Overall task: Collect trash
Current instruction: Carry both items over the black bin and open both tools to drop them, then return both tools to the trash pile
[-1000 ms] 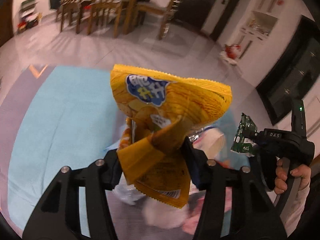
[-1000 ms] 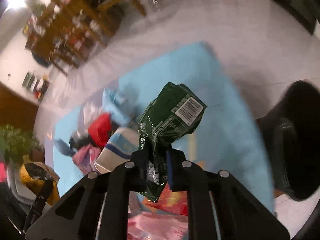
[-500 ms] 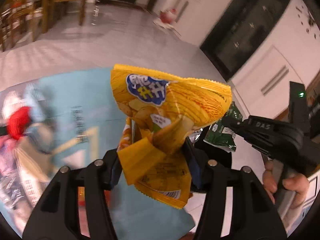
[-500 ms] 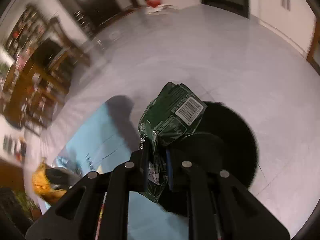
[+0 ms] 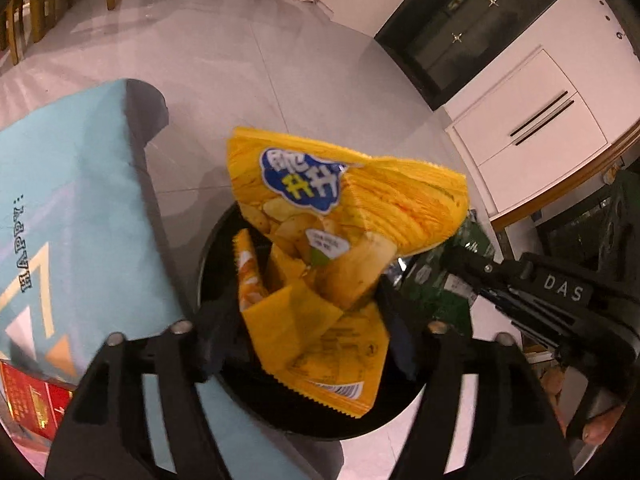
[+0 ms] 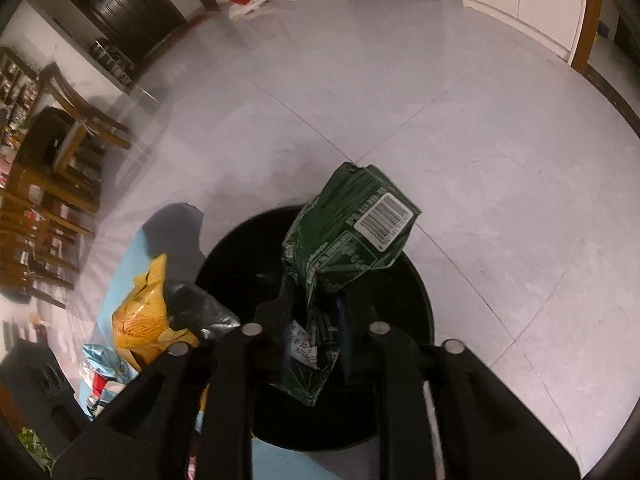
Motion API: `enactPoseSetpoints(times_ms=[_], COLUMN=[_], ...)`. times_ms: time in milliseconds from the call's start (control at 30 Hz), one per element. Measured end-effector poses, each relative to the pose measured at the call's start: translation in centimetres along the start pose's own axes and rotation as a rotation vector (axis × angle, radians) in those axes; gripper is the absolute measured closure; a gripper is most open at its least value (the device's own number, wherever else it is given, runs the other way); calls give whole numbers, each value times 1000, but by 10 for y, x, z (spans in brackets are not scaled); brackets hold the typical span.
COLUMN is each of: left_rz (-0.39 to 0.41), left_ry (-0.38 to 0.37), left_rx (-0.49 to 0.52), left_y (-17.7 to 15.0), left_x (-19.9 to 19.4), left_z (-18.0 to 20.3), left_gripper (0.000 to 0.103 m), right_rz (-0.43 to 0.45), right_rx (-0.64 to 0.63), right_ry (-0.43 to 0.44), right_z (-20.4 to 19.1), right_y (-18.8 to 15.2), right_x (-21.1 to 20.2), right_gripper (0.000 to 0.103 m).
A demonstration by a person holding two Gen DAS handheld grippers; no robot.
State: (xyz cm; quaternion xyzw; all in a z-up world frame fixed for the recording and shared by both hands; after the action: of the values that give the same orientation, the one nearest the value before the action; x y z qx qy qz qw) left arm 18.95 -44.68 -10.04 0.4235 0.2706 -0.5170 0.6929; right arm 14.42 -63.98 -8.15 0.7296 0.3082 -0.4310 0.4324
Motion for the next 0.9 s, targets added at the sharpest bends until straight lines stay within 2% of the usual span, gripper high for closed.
enactPoseSetpoints(times_ms=[67, 133, 167, 233, 367, 500, 700, 833, 900], left_rz=[2, 5, 10, 27, 57, 119, 247, 333, 374], left_ry=[-14, -27, -24, -21, -11, -2, 110, 199, 259], left_rx=[-18, -32, -35, -39, -55, -90, -132, -193, -226], left_y=[3, 4, 5, 8, 10, 12, 12, 6, 0], left_x=[0, -11, -14, -23, -48, -82, -152, -202, -228], left_z=[-2, -8, -9, -13, -23, -50, -104, -159, -192], left_gripper=[18, 14, 8, 6, 4, 4, 4, 4, 4], right_rz=[-8, 5, 18, 39, 71, 93, 120, 146, 153], right_rx=[-5, -18, -27, -38, -53, -118, -251, -367, -432], right_ry=[-9, -11, -8, -7, 9, 31, 35, 44, 51], right_z=[-2, -8, -10, -15, -34, -66, -125, -174, -196], right_y=[-2, -2, -3, -3, -2, -4, -16, -32, -39], right_x=[-1, -5, -9, -14, -21, -27, -32, -35, -31], right_gripper=[66, 43, 39, 33, 31, 30, 30, 30, 27])
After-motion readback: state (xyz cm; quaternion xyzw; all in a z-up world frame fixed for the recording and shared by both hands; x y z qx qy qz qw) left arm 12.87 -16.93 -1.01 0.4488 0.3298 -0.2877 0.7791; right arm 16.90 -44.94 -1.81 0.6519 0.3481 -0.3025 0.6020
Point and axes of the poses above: each gripper's, at about its wrist camera, not at the fingertips, and x roughly the way its jaws point, z to its right, y to its top, the point moved 5 cm from there along x, roughly the way its jaws point, and after that the axes turned 11 degrees about -x, right-handed, at the moved point
